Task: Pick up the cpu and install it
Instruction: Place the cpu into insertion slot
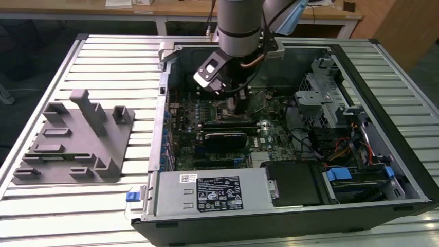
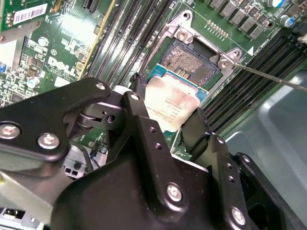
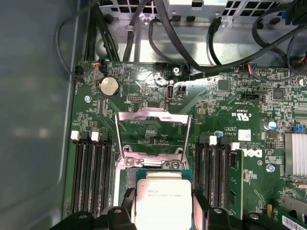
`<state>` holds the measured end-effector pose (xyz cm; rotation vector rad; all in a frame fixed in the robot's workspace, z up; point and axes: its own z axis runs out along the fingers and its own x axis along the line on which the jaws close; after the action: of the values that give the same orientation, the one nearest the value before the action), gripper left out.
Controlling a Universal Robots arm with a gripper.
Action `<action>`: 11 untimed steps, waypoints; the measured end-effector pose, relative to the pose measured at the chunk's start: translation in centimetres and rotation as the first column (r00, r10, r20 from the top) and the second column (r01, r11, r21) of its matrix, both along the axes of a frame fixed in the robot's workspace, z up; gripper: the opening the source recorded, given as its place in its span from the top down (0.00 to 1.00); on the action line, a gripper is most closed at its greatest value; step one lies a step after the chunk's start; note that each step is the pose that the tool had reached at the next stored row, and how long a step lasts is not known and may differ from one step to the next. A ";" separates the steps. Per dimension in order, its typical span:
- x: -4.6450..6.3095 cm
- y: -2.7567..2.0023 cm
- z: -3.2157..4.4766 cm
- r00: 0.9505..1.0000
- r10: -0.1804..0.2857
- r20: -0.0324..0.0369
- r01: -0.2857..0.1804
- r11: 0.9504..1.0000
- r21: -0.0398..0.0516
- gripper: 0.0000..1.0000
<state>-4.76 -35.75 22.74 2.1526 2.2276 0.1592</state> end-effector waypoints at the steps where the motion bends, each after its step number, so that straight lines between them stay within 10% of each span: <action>1: -0.1 0.00 -0.04 1.000 0.000 0.000 0.000 1.000 0.000 0.45; 11: -0.2 0.00 -0.74 1.000 -0.003 -0.004 0.003 1.000 0.005 0.45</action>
<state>-4.96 -35.74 22.00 2.1609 2.2277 0.1611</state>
